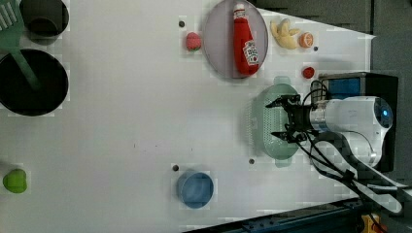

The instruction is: Drag strainer right to left.

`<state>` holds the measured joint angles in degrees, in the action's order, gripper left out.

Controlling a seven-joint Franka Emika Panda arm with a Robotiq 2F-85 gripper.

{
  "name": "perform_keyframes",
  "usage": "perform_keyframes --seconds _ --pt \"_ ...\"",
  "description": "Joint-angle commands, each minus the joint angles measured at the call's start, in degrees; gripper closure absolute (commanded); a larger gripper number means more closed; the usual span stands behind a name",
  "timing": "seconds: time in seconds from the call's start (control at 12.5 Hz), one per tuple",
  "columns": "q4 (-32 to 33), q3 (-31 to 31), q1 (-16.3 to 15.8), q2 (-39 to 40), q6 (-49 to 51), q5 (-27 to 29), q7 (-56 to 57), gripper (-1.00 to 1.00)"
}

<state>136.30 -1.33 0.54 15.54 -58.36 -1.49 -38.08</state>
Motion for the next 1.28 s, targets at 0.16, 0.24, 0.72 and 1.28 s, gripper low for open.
perform_keyframes --seconds 0.16,0.24,0.72,1.28 --pt "1.59 0.46 -0.55 5.37 -6.92 0.05 -4.50 -1.00" --pt "1.60 0.32 -0.69 6.35 -7.37 0.13 -4.50 -1.00" --pt "1.39 -0.61 -3.03 8.01 -7.47 1.31 -6.14 -1.00" --pt "0.57 -2.45 -9.74 8.01 -7.41 3.98 -15.71 -1.00"
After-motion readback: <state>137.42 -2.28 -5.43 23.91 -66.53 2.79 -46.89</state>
